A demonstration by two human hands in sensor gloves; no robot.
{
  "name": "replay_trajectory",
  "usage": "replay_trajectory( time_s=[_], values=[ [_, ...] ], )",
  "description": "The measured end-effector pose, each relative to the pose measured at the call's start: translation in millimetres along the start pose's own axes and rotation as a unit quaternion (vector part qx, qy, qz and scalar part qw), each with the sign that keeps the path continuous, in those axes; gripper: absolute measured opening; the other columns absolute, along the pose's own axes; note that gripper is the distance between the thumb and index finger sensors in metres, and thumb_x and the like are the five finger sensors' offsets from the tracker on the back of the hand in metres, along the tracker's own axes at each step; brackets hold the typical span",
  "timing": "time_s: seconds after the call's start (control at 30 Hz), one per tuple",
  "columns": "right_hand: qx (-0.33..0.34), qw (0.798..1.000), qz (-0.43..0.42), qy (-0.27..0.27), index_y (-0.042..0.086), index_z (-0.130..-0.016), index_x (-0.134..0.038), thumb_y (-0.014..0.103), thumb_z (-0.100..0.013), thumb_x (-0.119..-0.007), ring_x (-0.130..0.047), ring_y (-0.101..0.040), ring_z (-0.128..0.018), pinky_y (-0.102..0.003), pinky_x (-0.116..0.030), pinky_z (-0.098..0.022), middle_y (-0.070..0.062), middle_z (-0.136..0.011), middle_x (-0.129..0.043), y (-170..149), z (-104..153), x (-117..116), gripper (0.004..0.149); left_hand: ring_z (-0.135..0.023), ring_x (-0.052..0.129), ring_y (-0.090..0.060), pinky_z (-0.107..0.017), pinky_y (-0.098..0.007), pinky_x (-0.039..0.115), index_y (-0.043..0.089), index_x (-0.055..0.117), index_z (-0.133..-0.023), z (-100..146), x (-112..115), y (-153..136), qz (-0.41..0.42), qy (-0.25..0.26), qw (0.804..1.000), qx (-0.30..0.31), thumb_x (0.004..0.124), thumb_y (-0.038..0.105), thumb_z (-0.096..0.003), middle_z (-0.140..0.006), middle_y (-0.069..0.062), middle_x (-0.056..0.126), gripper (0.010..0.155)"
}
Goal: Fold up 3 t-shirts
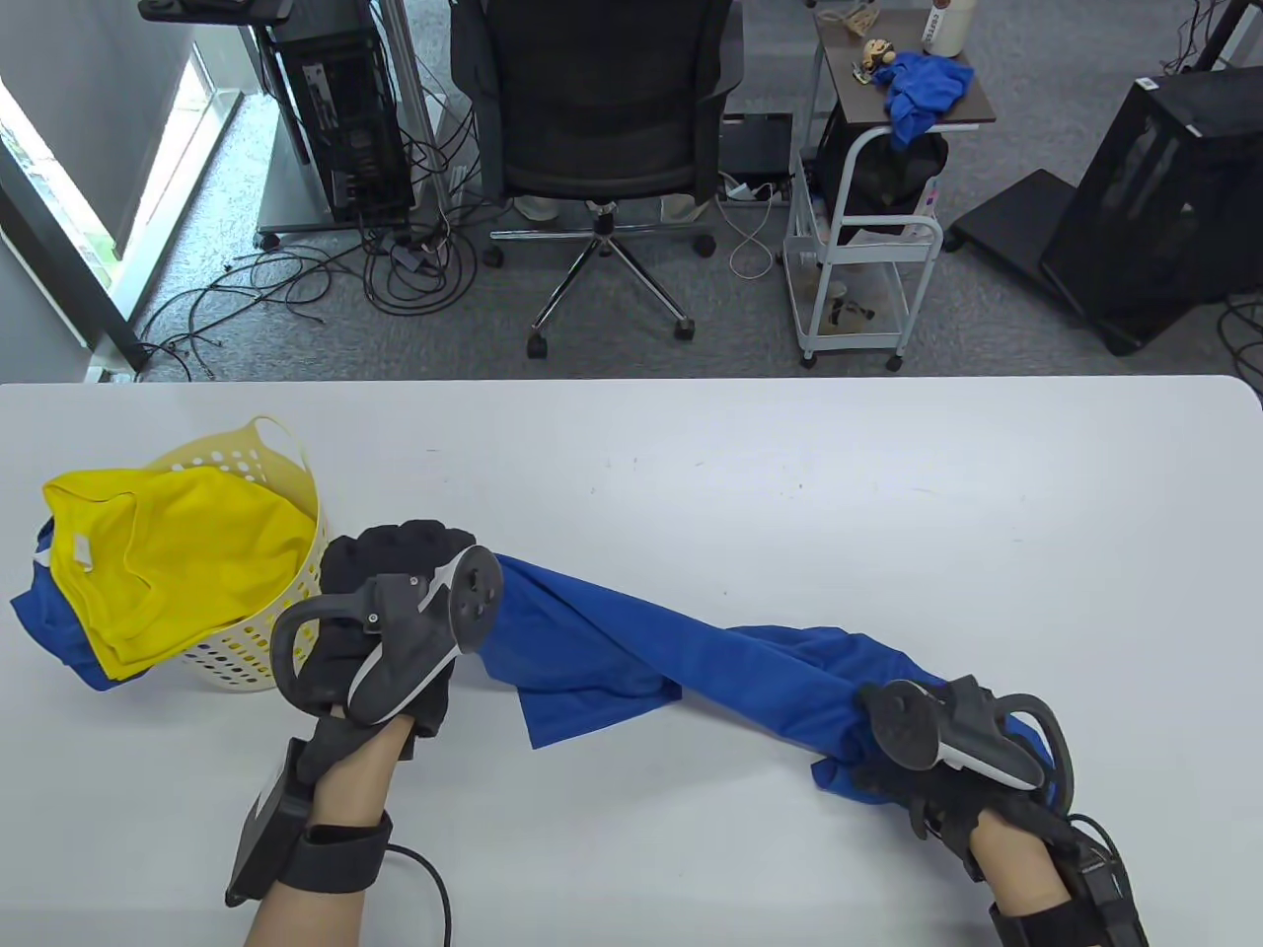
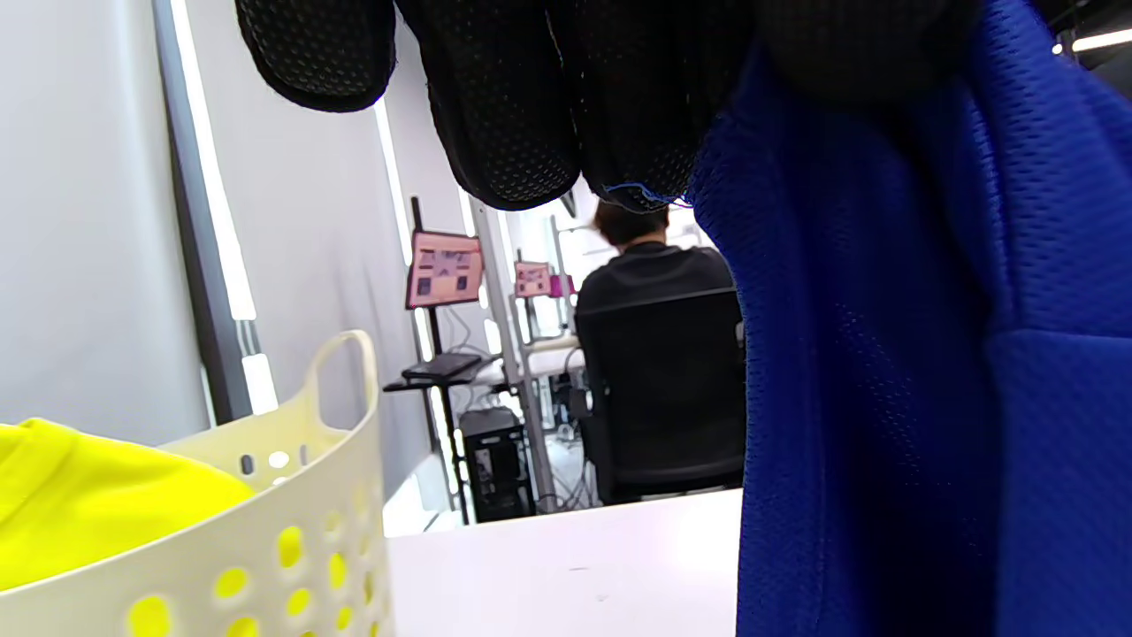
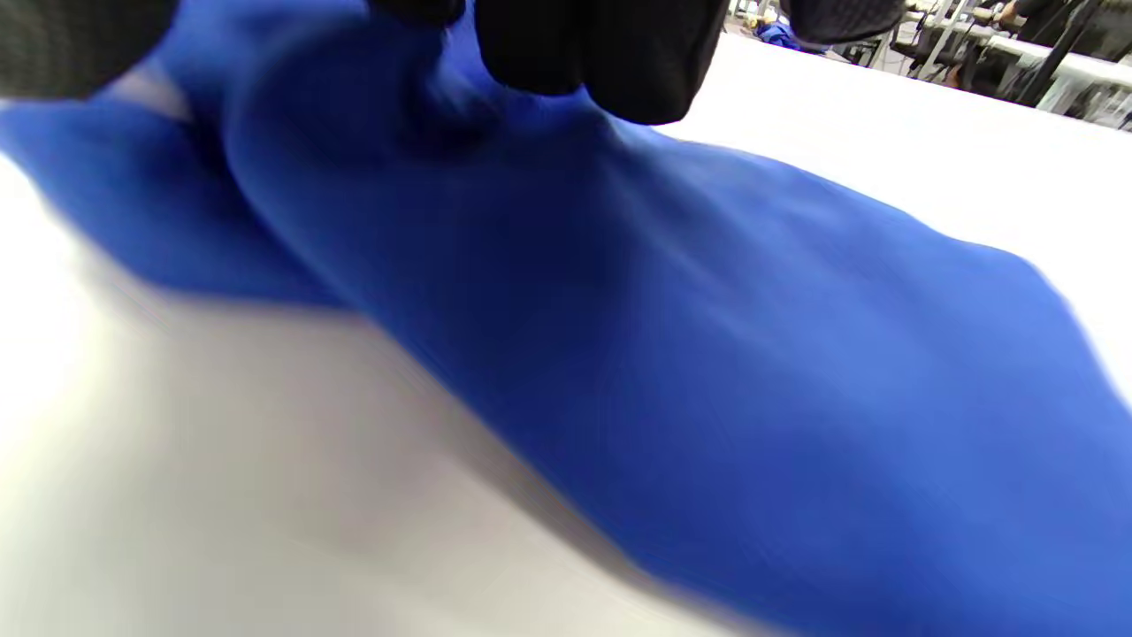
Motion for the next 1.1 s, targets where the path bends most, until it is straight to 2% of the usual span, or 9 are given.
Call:
replay_trajectory(
  time_s=[0.13,0.2,0.33,0.43,0.5,0.63,0.77,0.9,1.1],
  values=[
    [-0.053,0.996,0.071,-0.027,0.027,-0.098,-0.058,0.057,-0.036,-0.08,-0.072,-0.037,-0.094,-0.068,-0.054,-0.069,-0.006,-0.107,-0.061,-5.4,-7.6,-3.9,0.073,-0.084,0.088,-0.014,-0.071,-0.049,0.07,0.045,0.08,-0.08,3.4,5.9,-11.4,-0.011,-0.006,1.0,-0.012,0.07,0.055,-0.0413,-0.088,0.014,0.088,0.041],
    [-0.047,0.998,0.034,-0.034,0.031,-0.086,-0.074,0.045,-0.04,-0.082,-0.078,-0.036,-0.09,-0.066,-0.057,-0.068,-0.003,-0.102,-0.071,-8.8,-9.3,-4.2,0.048,-0.084,0.088,-0.014,-0.071,-0.049,0.07,0.045,0.08,-0.08,5.5,8.3,-18.4,-0.012,-0.01,1.0,-0.017,0.07,0.055,-0.0413,-0.088,0.014,0.088,0.041],
    [-0.048,0.995,-0.036,-0.081,0.031,-0.081,-0.079,0.044,-0.04,-0.075,-0.08,-0.034,-0.089,-0.065,-0.057,-0.068,-0.001,-0.098,-0.076,-31.5,9.9,28.9,0.043,-0.084,0.088,-0.014,-0.072,-0.049,0.069,0.045,0.08,-0.08,8.1,3.0,-37.6,-0.013,-0.005,0.999,-0.035,0.07,0.054,-0.0414,-0.088,0.014,0.088,0.041],
    [-0.011,0.948,-0.224,-0.226,0.024,-0.08,-0.081,0.043,-0.044,-0.07,-0.077,-0.038,-0.09,-0.068,-0.055,-0.068,-0.003,-0.097,-0.077,-71.6,54.0,73.5,0.042,-0.085,0.087,-0.014,-0.072,-0.049,0.069,0.044,0.079,-0.081,10.6,-13.5,-61.4,0.004,0.024,0.998,-0.06,0.069,0.052,-0.0425,-0.089,0.014,0.087,0.041],
    [-0.005,0.915,-0.309,-0.259,0.02,-0.076,-0.086,0.044,-0.045,-0.069,-0.076,-0.04,-0.091,-0.069,-0.054,-0.068,-0.004,-0.093,-0.082,-94.4,64.4,79.8,0.042,-0.086,0.086,-0.015,-0.073,-0.05,0.068,0.044,0.079,-0.082,10.4,-20.1,-71.1,0.01,0.031,0.997,-0.066,0.068,0.052,-0.0432,-0.09,0.013,0.086,0.041],
    [-0.07,0.952,-0.274,-0.118,0.018,-0.07,-0.088,0.05,-0.045,-0.071,-0.072,-0.044,-0.091,-0.069,-0.053,-0.067,-0.008,-0.094,-0.078,-101.0,21.1,31.3,0.044,-0.087,0.085,-0.015,-0.073,-0.05,0.068,0.044,0.079,-0.082,6.1,-13.1,-54.8,0.028,0.001,0.999,-0.037,0.069,0.052,-0.0431,-0.091,0.013,0.085,0.041],
    [-0.18,0.972,-0.093,-0.116,0.025,-0.094,-0.069,0.042,-0.044,-0.075,-0.07,-0.041,-0.093,-0.066,-0.053,-0.069,-0.006,-0.104,-0.066,-99.1,6.6,18.2,0.053,-0.088,0.085,-0.014,-0.073,-0.05,0.068,0.045,0.079,-0.082,0.8,4.7,-10.8,-0.028,-0.012,1.0,-0.006,0.07,0.053,-0.0422,-0.091,0.014,0.085,0.041],
    [-0.107,0.961,-0.167,-0.194,0.026,-0.087,-0.076,0.041,-0.043,-0.08,-0.07,-0.04,-0.094,-0.069,-0.05,-0.07,-0.005,-0.104,-0.067,-81.5,22.4,39.6,0.046,-0.088,0.084,-0.014,-0.074,-0.05,0.067,0.046,0.078,-0.082,-1.8,13.8,16.4,-0.056,-0.019,0.998,0.016,0.07,0.054,-0.0419,-0.091,0.015,0.085,0.041],
    [-0.127,0.99,-0.041,-0.032,0.024,-0.096,-0.064,0.053,-0.04,-0.078,-0.061,-0.044,-0.099,-0.07,-0.047,-0.071,-0.009,-0.111,-0.054,-69.7,-1.2,6.0,0.065,-0.088,0.084,-0.014,-0.074,-0.05,0.067,0.045,0.078,-0.082,-4.5,16.0,15.1,-0.067,-0.024,0.997,0.008,0.07,0.054,-0.0421,-0.091,0.014,0.085,0.042]
  ],
)
Point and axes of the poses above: the tracker on the back of each hand, its own y axis roughly to the thumb side, its own z axis roughly from the fingertips to the wrist, x = y × z, the point moved 4 cm from there along -z, roughly from the wrist to the fingertips
